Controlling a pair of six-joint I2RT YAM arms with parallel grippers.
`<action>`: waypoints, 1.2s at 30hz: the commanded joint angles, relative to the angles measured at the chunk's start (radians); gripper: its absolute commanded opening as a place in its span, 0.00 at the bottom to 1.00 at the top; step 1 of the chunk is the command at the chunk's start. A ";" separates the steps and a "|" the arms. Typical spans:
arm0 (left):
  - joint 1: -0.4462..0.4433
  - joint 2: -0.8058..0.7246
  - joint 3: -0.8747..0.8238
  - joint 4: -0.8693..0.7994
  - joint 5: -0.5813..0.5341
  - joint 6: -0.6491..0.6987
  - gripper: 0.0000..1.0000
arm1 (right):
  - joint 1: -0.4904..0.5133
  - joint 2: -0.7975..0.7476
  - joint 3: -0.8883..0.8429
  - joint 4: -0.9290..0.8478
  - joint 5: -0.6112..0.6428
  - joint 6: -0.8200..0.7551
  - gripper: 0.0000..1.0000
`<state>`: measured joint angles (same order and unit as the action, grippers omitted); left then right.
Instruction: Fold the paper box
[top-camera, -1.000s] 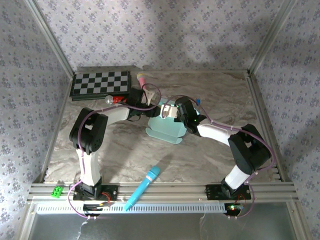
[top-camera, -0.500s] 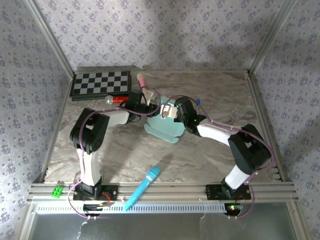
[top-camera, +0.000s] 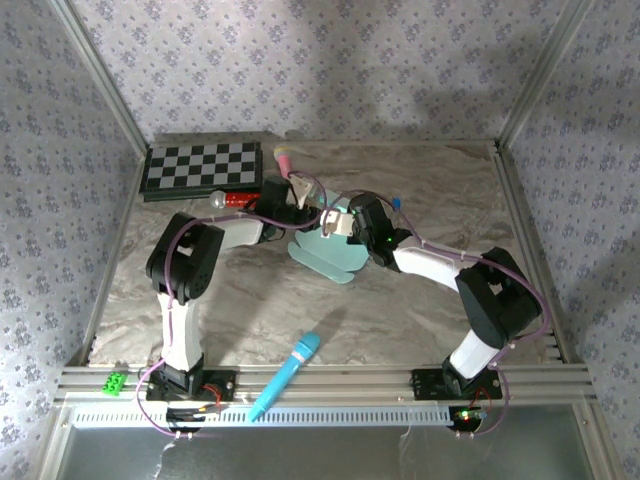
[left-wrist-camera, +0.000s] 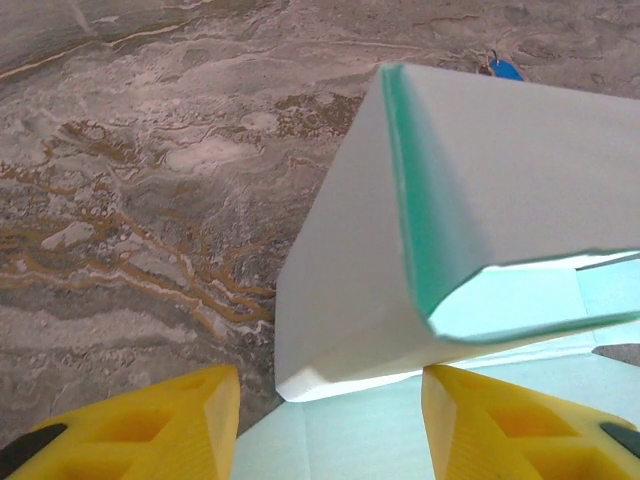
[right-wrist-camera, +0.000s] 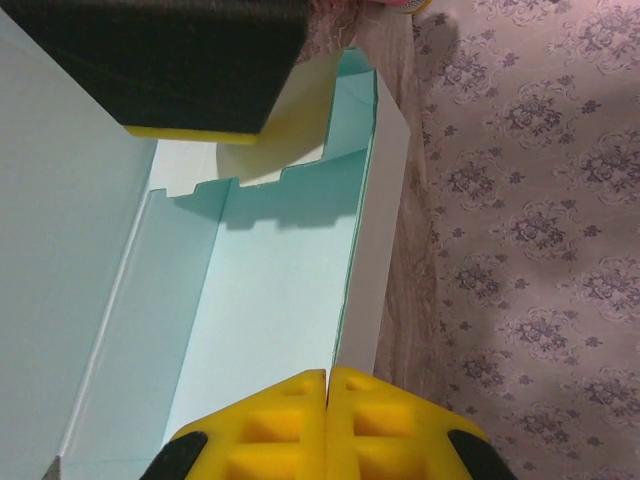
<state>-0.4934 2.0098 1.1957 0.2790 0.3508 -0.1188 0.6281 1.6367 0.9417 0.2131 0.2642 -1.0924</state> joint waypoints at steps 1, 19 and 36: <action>-0.014 0.018 0.044 0.000 0.016 0.020 0.50 | 0.013 0.018 0.023 -0.049 -0.060 0.004 0.00; -0.031 0.014 0.043 0.003 0.037 0.028 0.23 | 0.010 0.026 0.032 -0.079 -0.078 0.016 0.00; -0.042 -0.183 -0.124 -0.082 -0.069 -0.052 0.37 | -0.028 0.007 0.037 -0.086 -0.066 0.005 0.00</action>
<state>-0.5327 1.8915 1.1019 0.2203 0.3119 -0.1474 0.6037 1.6440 0.9604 0.1837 0.2211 -1.0885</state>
